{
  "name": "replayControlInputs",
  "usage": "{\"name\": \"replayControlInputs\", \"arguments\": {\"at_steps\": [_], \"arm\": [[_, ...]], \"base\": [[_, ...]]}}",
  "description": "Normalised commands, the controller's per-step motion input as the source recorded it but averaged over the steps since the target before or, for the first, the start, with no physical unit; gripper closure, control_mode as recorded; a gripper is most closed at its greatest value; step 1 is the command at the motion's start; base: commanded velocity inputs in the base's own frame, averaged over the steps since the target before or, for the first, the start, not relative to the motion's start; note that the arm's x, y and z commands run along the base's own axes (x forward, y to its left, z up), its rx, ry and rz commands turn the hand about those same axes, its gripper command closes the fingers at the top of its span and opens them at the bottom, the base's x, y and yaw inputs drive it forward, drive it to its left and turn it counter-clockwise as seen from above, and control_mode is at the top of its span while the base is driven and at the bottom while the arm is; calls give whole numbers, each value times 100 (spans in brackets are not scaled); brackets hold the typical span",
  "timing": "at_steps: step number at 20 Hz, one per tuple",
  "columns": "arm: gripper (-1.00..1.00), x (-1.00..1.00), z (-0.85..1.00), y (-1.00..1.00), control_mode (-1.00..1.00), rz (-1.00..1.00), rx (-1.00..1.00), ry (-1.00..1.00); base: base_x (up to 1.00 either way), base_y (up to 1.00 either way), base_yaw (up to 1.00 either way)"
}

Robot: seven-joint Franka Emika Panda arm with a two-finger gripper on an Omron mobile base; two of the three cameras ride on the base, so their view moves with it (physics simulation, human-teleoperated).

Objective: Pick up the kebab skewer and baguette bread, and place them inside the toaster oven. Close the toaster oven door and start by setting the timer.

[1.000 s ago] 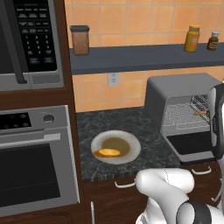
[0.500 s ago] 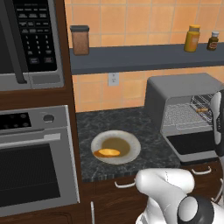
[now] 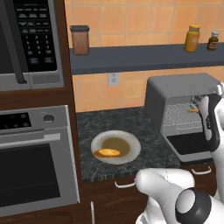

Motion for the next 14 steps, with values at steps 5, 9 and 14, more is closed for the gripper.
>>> {"name": "replayControlInputs", "arguments": {"at_steps": [5, 9, 14], "arm": [[100, 40, -14, -21, -100, 0, 0, -1], [100, 24, 0, -8, -100, 0, 0, 0], [100, 32, -12, 0, -100, 0, 0, 0]], "base": [[0, 0, 0], [0, 0, 0], [0, 0, 0]]}}
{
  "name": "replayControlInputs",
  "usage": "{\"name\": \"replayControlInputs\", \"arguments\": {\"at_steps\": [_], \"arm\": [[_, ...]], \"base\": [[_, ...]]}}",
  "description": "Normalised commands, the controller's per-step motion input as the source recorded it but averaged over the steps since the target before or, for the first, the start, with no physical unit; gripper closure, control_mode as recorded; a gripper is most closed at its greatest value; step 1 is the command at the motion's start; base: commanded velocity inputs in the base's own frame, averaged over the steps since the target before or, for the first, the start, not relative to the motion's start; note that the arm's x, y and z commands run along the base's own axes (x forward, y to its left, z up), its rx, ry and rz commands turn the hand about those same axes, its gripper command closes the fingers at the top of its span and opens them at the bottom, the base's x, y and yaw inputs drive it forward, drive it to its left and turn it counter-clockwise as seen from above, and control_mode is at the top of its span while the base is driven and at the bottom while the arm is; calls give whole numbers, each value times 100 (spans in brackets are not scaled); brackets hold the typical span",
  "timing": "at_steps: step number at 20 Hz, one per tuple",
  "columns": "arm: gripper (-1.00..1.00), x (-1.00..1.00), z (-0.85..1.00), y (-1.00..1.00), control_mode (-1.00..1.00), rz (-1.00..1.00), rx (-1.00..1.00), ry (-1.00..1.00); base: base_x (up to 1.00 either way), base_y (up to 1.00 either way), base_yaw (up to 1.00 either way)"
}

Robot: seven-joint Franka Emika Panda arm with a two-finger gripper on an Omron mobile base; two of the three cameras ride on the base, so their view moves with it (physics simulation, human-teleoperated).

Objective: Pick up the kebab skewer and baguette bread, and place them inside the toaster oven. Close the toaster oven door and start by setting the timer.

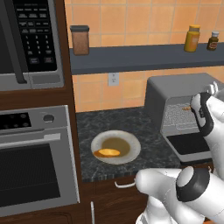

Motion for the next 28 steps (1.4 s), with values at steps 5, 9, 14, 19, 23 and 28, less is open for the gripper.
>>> {"name": "replayControlInputs", "arguments": {"at_steps": [5, 9, 14, 19, 23, 28], "arm": [[100, 22, -33, 0, -100, 2, 0, 4], [100, 25, -25, -3, -100, 3, 0, 0], [100, 38, 0, -1, -100, 0, 0, 0], [100, 30, 0, 0, -100, 0, 0, 0], [100, 21, -16, 0, -100, 0, 0, 0], [100, 9, -29, 0, -100, 0, 0, 0]], "base": [[0, 0, 0], [0, 0, 0], [0, 0, 0], [0, 0, 0], [0, 0, 0], [0, 0, 0]]}}
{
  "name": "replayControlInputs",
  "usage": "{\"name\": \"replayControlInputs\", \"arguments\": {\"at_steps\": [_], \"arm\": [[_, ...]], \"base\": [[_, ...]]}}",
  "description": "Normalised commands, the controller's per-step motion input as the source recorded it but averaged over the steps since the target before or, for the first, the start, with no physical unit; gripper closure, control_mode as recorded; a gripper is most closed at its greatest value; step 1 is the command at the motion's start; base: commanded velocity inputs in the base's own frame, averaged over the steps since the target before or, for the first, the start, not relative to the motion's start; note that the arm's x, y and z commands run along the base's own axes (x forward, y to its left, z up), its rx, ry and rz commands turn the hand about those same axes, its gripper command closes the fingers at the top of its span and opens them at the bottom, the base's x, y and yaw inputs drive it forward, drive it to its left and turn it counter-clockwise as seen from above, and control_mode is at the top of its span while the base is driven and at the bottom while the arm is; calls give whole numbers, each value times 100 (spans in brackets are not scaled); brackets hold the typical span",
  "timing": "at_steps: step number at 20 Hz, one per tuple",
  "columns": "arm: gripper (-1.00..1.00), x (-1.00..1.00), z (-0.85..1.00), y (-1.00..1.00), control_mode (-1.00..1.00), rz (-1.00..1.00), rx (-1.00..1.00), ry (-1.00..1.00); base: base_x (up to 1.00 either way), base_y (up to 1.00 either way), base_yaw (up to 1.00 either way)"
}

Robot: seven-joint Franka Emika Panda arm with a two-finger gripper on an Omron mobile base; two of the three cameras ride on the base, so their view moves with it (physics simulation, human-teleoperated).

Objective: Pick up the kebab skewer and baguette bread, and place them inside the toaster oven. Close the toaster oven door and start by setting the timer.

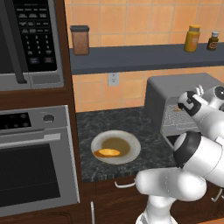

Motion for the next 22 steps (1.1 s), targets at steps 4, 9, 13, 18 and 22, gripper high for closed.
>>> {"name": "replayControlInputs", "arguments": {"at_steps": [4, 9, 13, 18, 22], "arm": [[100, 24, -1, 0, -100, 0, 0, 0], [100, 26, -5, 0, -100, 0, 0, 0], [100, 24, -14, 0, -100, 1, 0, 0], [100, 4, -2, 0, -100, 0, 0, 0], [100, 0, 0, 0, -100, 0, 0, 0]], "base": [[0, 0, 0], [0, 0, 0], [0, 0, 0], [0, 0, 0], [0, 0, 0]]}}
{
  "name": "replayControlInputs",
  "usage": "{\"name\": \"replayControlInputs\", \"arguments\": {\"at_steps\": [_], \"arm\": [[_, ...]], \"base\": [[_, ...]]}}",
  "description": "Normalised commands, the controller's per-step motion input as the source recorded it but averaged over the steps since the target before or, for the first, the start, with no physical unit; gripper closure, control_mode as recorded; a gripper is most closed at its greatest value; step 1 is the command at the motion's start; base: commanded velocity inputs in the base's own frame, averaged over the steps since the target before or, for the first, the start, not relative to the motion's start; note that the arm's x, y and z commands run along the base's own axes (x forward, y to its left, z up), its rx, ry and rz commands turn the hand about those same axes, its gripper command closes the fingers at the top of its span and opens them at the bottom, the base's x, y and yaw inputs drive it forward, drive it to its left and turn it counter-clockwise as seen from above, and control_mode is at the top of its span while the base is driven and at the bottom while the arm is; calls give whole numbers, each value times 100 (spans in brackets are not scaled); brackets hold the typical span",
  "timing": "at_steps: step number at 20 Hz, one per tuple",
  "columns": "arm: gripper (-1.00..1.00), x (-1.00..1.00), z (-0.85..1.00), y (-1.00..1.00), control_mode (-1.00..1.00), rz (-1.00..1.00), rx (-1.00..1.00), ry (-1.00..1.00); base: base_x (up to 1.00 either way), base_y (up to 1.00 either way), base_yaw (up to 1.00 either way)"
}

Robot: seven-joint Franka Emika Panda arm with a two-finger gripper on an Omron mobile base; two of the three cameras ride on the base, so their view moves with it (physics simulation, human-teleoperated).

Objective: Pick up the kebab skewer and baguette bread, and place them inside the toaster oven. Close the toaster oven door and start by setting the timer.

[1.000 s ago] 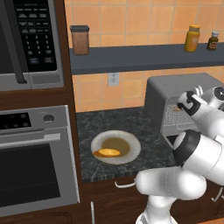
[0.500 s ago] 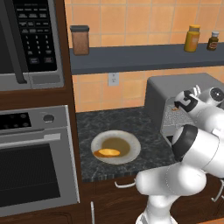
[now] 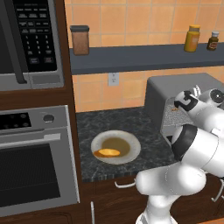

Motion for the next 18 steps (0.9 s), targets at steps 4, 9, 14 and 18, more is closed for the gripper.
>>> {"name": "replayControlInputs", "arguments": {"at_steps": [4, 9, 14, 18], "arm": [[-100, 0, 0, 0, -100, 0, 0, 0], [-100, 0, 0, 0, -100, 0, 0, 0], [-100, 0, 0, 0, -100, 0, 0, 0], [-100, 0, 0, 0, -100, 0, 0, 0]], "base": [[0, 0, 0], [0, 0, 0], [0, 0, 0], [0, 0, 0]]}}
